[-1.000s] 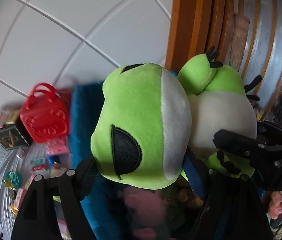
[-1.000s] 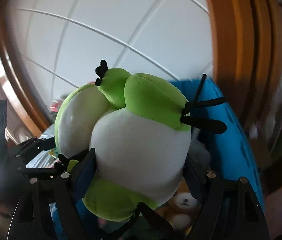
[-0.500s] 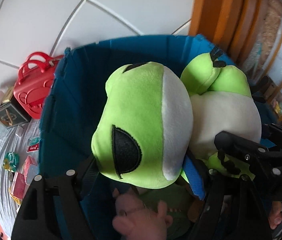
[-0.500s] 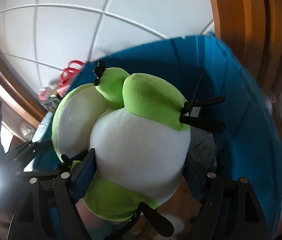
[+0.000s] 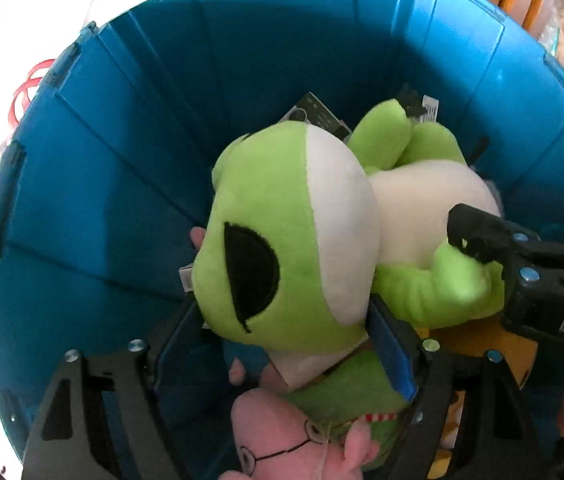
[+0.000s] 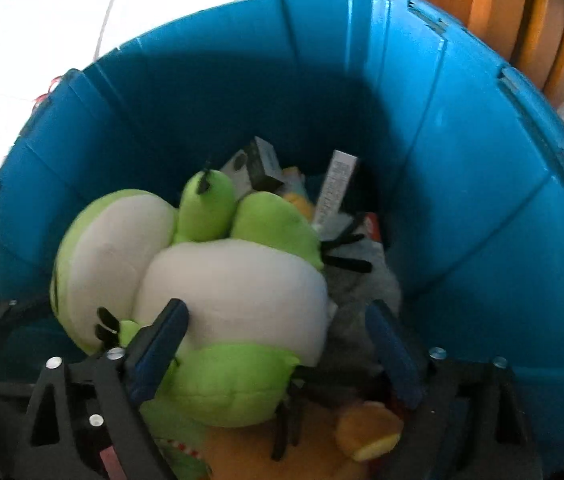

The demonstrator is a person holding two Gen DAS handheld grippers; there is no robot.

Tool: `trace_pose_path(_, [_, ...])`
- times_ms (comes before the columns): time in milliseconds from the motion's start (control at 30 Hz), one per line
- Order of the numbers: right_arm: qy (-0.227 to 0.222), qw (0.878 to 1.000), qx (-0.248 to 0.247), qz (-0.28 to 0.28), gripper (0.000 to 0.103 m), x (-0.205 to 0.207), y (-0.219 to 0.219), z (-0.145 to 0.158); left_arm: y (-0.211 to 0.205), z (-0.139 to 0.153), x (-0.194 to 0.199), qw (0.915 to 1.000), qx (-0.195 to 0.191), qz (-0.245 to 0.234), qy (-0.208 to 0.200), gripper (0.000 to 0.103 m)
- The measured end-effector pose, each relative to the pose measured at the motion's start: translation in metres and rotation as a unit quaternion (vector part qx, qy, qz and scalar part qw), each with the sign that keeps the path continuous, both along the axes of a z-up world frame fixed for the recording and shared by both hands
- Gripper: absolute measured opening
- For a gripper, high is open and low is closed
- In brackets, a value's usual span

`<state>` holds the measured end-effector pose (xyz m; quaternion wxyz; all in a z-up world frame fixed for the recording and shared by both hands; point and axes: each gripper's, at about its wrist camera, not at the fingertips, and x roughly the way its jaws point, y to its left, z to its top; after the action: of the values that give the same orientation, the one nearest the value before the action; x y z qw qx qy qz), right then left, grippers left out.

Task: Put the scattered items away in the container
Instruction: 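Open both tools to drop the frog plush into the crate, then withdraw both open tools from the crate toward the pink packs on the table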

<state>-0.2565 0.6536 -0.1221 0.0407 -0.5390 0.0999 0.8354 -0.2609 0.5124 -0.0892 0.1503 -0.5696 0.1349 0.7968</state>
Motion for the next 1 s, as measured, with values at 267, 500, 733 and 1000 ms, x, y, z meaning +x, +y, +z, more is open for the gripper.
trace_pose_path(267, [0.009, 1.0, 0.002, 0.005, 0.099, 0.009, -0.003, 0.015, -0.01, 0.004, 0.007, 0.9998, 0.005, 0.017, -0.007, 0.08])
trace_pose_path(500, [0.029, 0.999, -0.027, 0.03, 0.103, 0.049, -0.004, 0.057, -0.025, 0.044, 0.043, 0.9978, 0.06, 0.026, 0.012, 0.08])
trace_pose_path(733, [0.108, 0.993, 0.01, 0.05, 0.103, 0.143, -0.012, 0.114, -0.045, 0.101, 0.132, 0.9892, 0.107, 0.001, 0.1, 0.081])
trace_pose_path(1000, [0.178, 0.984, 0.023, 0.011, 0.103, 0.238, -0.023, 0.117, -0.071, 0.126, 0.206, 0.9734, 0.133, 0.007, 0.187, 0.085])
